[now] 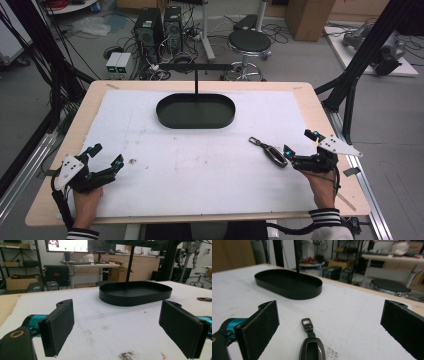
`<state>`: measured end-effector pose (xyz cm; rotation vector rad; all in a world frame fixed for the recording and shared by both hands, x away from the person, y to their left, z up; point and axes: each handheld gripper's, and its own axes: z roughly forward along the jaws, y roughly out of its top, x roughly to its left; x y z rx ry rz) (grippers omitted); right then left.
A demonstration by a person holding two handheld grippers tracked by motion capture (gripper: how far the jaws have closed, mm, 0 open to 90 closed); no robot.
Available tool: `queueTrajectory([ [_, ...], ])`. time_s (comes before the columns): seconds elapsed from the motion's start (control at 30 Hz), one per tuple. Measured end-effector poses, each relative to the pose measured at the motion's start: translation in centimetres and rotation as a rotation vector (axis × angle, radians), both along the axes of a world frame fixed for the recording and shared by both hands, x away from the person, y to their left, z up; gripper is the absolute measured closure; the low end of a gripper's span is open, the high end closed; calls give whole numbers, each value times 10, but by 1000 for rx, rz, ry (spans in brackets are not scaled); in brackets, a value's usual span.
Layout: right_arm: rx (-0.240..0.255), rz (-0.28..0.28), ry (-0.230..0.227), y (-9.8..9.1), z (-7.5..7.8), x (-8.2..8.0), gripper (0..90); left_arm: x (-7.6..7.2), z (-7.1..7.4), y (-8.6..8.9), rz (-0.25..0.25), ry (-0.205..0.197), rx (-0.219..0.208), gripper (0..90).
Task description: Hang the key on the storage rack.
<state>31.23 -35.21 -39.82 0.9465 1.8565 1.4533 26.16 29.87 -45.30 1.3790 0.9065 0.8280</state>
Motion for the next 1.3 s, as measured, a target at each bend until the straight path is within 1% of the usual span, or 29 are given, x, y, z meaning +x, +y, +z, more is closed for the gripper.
queueTrajectory([
  [0.03, 0, 0, 0, 0, 0, 0, 8, 0, 0, 0, 0, 0, 0, 133],
  [0.07, -36, 19, 44, 3, 10, 6, 8, 0, 0, 0, 0, 0, -3, 133],
  [0.1, -36, 19, 44, 3, 10, 6, 8, 0, 0, 0, 0, 0, -4, 133],
  [0.13, -48, 24, 59, 4, 13, 8, 8, 0, 0, 0, 1, 2, -3, 133],
  [0.17, -81, 43, 101, 7, 21, 14, 8, 1, 0, 0, 2, 3, -4, 133],
  [0.2, -81, 43, 101, 7, 21, 14, 8, 1, 0, 0, 2, 3, -3, 133],
  [0.27, -136, 65, 148, 12, 29, 22, 8, 1, 0, 0, 0, 4, -2, 133],
  [0.3, -136, 65, 148, 12, 29, 22, 8, 1, 0, 0, 1, 3, -3, 133],
  [0.37, -172, 78, 202, 16, 32, 30, 8, 1, 0, 0, 0, 3, -3, 133],
  [0.4, -172, 78, 202, 16, 32, 30, 8, 1, 0, 0, 0, 3, -3, 133],
  [0.43, -210, 84, 242, 20, 34, 35, 8, 1, 0, 0, 0, 3, -3, 133],
  [0.47, -210, 84, 242, 20, 34, 35, 8, 1, 0, 0, 0, 3, -4, 133],
  [0.5, -249, 95, 284, 23, 34, 40, 8, 1, 0, 0, -1, 3, -4, 134],
  [0.53, -249, 95, 284, 23, 34, 40, 8, 1, 0, 0, -1, 4, -4, 134],
  [0.57, -287, 109, 321, 27, 34, 45, 8, 1, 0, 0, -2, 5, -3, 133],
  [0.63, -325, 123, 357, 31, 34, 50, 8, 1, 0, 0, -2, 4, -2, 133],
  [0.73, -362, 129, 399, 35, 34, 55, 8, 1, 0, 0, -2, 4, -3, 133],
  [0.83, -385, 140, 421, 37, 33, 59, 8, 1, 0, 0, -2, 4, -3, 133],
  [0.87, -392, 141, 441, 38, 32, 60, 8, 1, 0, 0, -2, 4, -3, 134],
  [0.9, -414, 151, 458, 39, 31, 63, 8, 1, 0, 0, -2, 4, -3, 133],
  [0.93, -421, 150, 466, 40, 30, 63, 8, 1, 0, 0, -2, 4, -2, 133],
  [0.97, -441, 156, 493, 41, 28, 66, 8, 1, 0, 0, -2, 4, -3, 133],
  [1.0, -446, 158, 511, 42, 26, 66, 8, 1, 0, 0, -2, 5, -4, 133],
  [1.1, -467, 165, 525, 44, 23, 68, 8, 1, 0, 0, -2, 5, -4, 134],
  [1.17, -485, 168, 548, 46, 21, 69, 8, 1, 0, 0, -2, 5, -4, 133],
  [1.2, -514, 173, 572, 47, 18, 71, 9, 1, 0, 0, -2, 5, -3, 133],
  [1.23, -530, 173, 582, 48, 16, 72, 9, 1, 0, 0, -1, 5, -3, 133],
  [1.27, -530, 173, 582, 48, 16, 72, 9, 1, 0, 0, -1, 5, -3, 133],
  [1.3, -539, 177, 600, 48, 15, 72, 9, 1, 0, 0, -2, 4, -2, 133],
])
